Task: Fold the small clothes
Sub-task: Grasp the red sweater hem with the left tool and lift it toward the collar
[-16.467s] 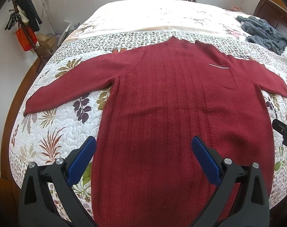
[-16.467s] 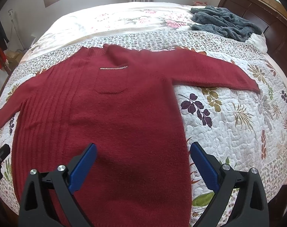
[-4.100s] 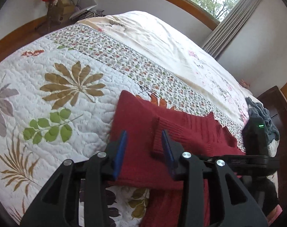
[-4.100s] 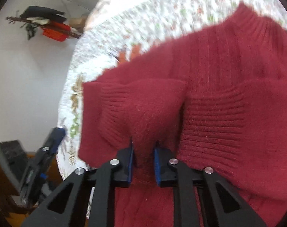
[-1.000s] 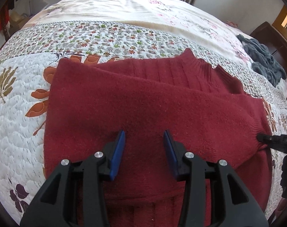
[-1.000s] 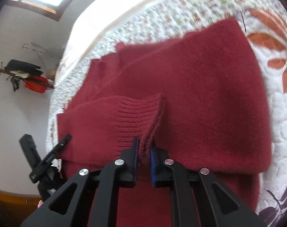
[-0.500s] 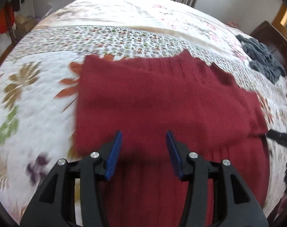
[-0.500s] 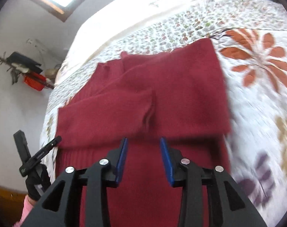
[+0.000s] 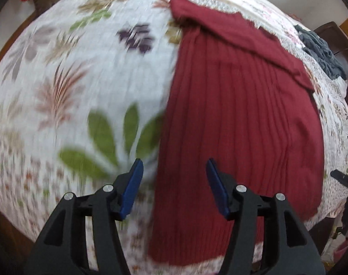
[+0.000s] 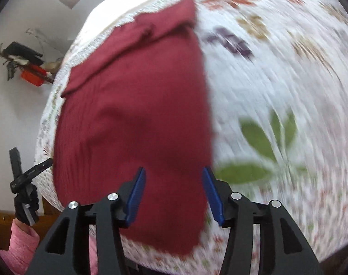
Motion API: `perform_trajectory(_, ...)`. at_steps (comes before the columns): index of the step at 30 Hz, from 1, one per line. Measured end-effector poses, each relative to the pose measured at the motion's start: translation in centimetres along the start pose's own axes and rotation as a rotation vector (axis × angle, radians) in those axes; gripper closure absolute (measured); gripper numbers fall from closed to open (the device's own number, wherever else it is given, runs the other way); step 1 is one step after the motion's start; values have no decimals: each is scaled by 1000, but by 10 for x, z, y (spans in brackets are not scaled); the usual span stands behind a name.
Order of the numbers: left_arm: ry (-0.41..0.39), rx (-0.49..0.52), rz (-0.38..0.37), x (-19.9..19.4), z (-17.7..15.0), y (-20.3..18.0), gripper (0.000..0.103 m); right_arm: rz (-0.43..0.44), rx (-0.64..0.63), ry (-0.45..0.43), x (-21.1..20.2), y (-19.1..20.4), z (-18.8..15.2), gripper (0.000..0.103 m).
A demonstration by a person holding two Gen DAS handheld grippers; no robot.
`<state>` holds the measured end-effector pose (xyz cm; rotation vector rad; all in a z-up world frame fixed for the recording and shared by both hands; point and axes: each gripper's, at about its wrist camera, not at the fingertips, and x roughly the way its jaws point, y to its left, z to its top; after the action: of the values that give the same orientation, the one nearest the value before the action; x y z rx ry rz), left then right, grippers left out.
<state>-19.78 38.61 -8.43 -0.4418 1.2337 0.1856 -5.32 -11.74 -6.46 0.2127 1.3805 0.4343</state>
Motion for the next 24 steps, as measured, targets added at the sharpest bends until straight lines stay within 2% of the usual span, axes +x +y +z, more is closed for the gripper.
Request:
perform_trajectory(4, 12, -18, -20, -1, -24, 6, 46, 34, 59, 30, 5, -18, -36, 48)
perform_trajectory(8, 38, -35, -49, 3, -39, 8, 45, 46, 88, 42, 13, -24, -55, 48)
perform_trajectory(15, 59, -9, -60, 12, -55, -2, 44, 106, 98, 41, 28, -24, -59, 48)
perform_trajectory(19, 52, -1, -54, 14, -57, -10, 44, 177, 120, 60, 44, -12, -57, 48)
perform_trajectory(21, 49, -11, -67, 12, -58, -10, 45, 183, 115, 59, 49, -6, -56, 48)
perform_trajectory(24, 50, -33, -111, 8, -61, -9, 55, 222, 118, 51, 50, 0, -57, 54)
